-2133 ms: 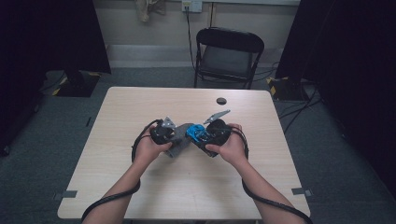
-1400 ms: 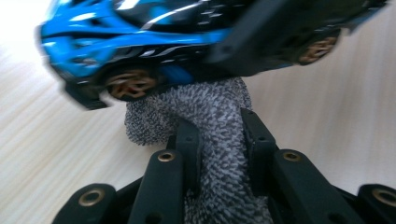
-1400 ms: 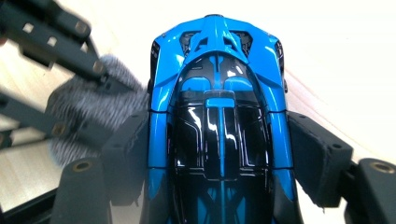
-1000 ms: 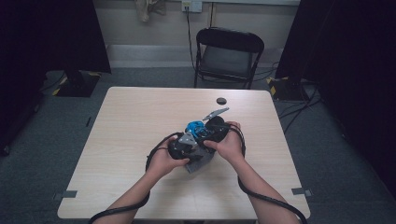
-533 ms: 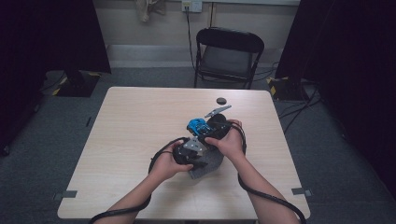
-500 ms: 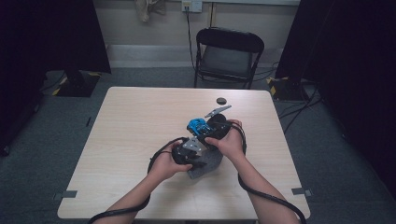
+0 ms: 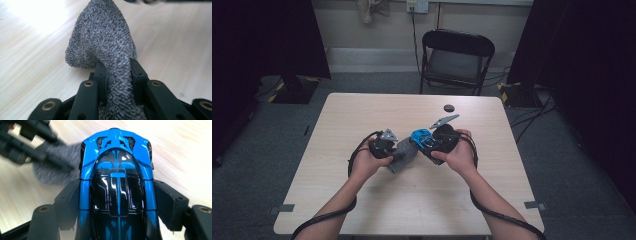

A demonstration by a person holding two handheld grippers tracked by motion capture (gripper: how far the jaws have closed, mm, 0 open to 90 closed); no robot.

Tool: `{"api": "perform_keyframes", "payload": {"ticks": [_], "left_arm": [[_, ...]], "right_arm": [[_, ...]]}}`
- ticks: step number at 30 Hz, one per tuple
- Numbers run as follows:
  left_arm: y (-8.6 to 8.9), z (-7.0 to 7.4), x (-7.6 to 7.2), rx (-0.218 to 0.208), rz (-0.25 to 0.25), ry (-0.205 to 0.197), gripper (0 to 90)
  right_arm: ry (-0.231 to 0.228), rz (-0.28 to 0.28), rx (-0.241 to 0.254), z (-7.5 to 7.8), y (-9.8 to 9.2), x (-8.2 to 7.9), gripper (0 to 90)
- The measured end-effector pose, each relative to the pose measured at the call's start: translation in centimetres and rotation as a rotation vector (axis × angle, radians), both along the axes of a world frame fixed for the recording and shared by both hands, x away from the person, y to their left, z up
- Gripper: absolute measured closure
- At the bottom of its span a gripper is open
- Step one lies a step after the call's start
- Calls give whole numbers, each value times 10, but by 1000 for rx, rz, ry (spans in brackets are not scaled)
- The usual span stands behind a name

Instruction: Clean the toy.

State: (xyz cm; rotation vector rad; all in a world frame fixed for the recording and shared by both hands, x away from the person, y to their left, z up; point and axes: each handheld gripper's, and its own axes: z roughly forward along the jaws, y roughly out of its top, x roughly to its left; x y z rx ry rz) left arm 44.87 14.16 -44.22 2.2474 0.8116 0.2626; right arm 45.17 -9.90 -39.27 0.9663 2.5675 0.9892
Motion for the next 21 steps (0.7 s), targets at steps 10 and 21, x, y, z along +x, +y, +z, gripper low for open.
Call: {"api": "perform_keyframes", "payload": {"ticks": [10,21], "left_arm": [[1,4,9,-19,21,-6,725],[-27,9,6,-44,-56,-37,725]], "right_arm": [[2,3,2,0,-7,-9,286],[9,6,-5,-3,-4,-12,286]]}}
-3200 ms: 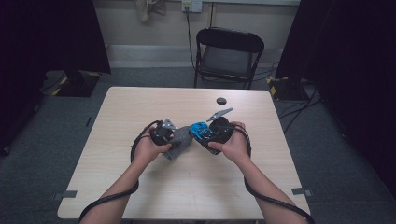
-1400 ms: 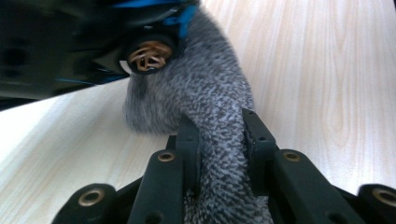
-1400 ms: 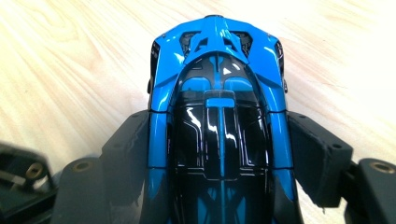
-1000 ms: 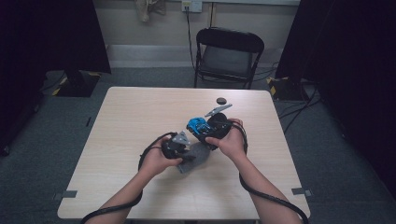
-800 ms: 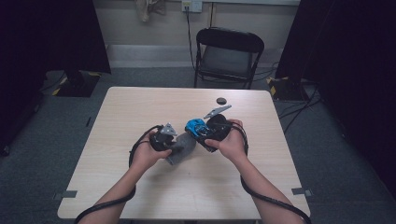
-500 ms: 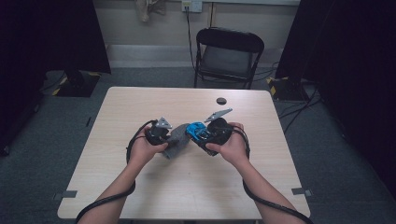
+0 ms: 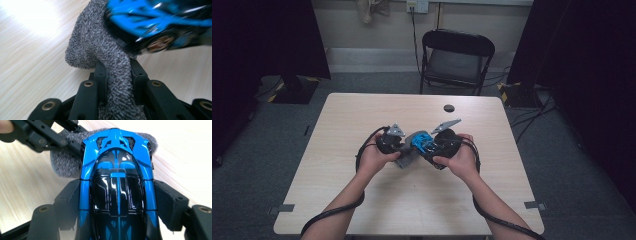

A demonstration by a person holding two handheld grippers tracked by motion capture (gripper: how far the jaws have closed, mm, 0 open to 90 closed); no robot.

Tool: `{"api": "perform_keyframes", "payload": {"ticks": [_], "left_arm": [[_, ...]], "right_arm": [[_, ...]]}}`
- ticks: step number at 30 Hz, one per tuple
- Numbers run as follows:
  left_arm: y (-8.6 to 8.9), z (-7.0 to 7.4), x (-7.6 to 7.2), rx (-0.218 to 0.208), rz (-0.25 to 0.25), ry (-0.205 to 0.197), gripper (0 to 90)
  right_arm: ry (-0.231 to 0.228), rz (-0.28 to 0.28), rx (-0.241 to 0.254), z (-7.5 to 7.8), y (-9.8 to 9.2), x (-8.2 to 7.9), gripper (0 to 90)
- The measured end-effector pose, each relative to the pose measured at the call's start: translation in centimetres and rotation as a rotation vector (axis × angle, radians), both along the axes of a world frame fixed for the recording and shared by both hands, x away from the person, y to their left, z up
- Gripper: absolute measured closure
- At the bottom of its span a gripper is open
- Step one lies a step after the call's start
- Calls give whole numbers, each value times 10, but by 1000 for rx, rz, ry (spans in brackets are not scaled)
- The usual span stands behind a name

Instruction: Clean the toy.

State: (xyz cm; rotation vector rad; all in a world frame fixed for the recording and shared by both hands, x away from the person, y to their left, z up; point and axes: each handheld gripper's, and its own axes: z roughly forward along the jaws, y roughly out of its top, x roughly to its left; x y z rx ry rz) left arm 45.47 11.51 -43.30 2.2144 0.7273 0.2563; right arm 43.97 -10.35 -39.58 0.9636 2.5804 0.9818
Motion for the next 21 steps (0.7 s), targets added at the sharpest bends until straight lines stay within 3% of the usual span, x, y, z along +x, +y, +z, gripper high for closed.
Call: {"api": "perform_keyframes", "payload": {"ticks": [8,15,21], "left_arm": [[-13,-3,-6,10,-50,-10,725],[-26,-5,-14,0,-106,20,725],[-32,-7,-20,-7,-133,24,725]], "right_arm": [[3,-15,6,-3,-1,6,286],[9,-25,-2,-5,1,10,286],[15,-30,-7,-6,3,13,286]]}}
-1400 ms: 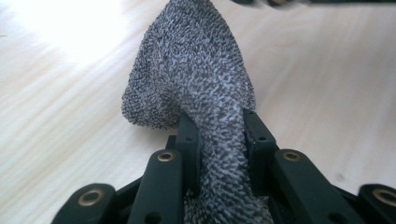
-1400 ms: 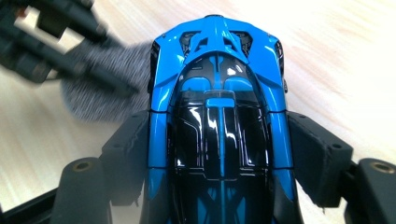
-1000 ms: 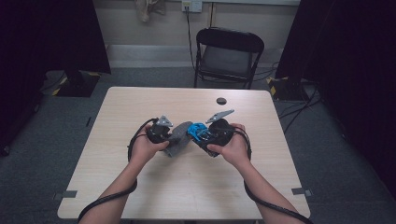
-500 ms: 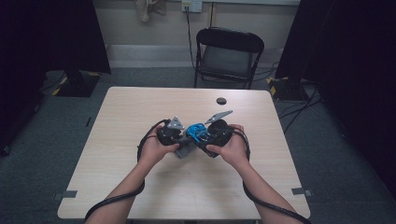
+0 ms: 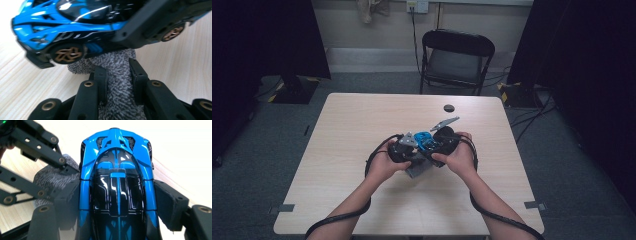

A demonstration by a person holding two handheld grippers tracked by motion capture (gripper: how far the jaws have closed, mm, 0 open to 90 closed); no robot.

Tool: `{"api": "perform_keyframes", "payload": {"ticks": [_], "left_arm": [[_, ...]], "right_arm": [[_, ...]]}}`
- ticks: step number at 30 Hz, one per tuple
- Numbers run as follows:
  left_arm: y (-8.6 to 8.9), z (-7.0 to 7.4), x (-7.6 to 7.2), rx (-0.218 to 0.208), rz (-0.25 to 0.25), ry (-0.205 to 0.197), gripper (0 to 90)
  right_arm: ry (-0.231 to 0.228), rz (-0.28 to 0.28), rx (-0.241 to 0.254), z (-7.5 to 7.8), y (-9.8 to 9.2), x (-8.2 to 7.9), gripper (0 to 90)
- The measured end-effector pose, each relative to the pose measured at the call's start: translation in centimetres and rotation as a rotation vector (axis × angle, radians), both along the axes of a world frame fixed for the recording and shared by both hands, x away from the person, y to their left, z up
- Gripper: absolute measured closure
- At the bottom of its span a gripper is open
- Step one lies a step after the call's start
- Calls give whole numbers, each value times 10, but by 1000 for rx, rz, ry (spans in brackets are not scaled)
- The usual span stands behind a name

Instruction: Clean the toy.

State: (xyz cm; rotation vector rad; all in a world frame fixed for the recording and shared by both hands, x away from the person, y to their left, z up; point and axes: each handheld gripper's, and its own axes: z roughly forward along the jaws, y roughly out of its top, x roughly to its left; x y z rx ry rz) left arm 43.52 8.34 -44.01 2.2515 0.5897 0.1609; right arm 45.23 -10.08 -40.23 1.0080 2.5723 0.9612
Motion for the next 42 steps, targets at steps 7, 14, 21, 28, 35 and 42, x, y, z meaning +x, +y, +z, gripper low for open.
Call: {"api": "perform_keyframes", "payload": {"ticks": [7,14,21,28,35,42], "left_arm": [[-7,0,-6,6,-46,7,725],[-12,-1,-12,-11,-67,14,726],[-20,0,-21,-11,-112,22,725],[-26,0,-28,-23,-151,28,725],[-30,0,-35,-7,-204,35,725],[-10,-4,-34,-2,-176,47,725]], "right_arm": [[-3,-6,3,-1,0,3,286],[-5,-20,-8,0,-1,4,286],[-2,-36,-6,-1,-2,8,286],[-10,-39,-9,1,0,8,286],[-9,-58,-3,-2,-2,12,286],[1,-90,-7,-5,-17,18,286]]}}
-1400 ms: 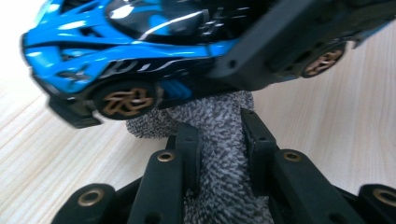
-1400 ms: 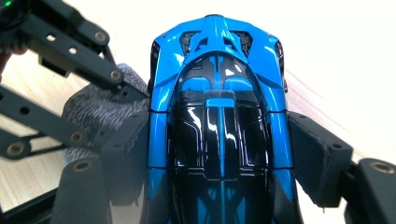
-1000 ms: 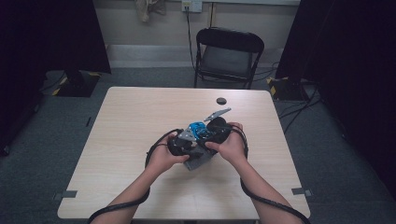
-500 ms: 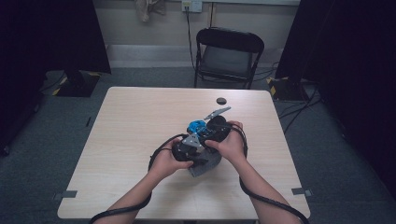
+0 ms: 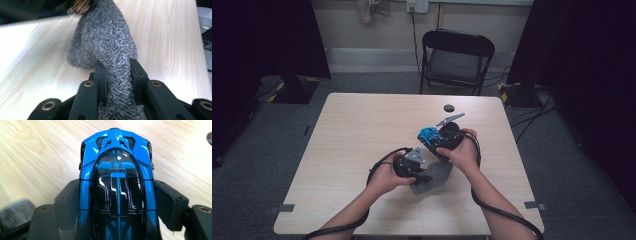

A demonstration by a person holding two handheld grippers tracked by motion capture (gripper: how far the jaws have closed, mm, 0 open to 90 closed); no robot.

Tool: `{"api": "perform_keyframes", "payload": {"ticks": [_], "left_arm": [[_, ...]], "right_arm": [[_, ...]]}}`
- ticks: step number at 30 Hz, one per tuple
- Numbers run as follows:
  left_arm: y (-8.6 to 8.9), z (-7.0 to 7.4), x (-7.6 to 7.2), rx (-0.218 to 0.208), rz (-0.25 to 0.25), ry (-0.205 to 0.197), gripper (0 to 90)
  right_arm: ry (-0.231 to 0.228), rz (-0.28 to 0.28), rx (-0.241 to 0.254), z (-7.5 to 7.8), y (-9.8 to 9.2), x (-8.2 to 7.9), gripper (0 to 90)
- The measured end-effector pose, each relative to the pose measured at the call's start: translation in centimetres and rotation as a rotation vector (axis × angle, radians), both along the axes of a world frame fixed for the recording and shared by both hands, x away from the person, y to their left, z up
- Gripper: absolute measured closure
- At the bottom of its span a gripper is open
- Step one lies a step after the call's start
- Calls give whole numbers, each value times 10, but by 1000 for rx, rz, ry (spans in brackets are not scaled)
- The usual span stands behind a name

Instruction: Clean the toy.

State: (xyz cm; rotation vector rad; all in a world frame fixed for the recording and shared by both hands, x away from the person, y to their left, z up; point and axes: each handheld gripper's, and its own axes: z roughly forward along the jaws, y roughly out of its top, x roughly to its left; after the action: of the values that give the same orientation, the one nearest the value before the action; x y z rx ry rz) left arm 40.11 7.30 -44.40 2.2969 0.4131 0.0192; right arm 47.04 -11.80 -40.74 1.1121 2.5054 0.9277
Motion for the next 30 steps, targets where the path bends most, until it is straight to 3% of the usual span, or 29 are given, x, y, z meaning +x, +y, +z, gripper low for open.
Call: {"api": "perform_keyframes", "payload": {"ticks": [5,13,15,23,27,30], "left_arm": [[22,3,6,9,51,-23,724],[68,12,25,-10,215,-41,724],[77,13,29,-1,235,-42,725],[98,10,40,21,299,-41,724],[114,4,49,30,354,-49,724],[125,-1,54,36,387,-34,724]], "right_arm": [[0,-19,-2,-1,-10,1,286],[12,-60,-6,-10,-31,5,286],[14,-77,-14,-14,-37,7,286],[36,-114,-19,-27,-56,12,286],[36,-130,-30,-32,-63,16,286],[41,-148,-26,-36,-70,19,286]]}}
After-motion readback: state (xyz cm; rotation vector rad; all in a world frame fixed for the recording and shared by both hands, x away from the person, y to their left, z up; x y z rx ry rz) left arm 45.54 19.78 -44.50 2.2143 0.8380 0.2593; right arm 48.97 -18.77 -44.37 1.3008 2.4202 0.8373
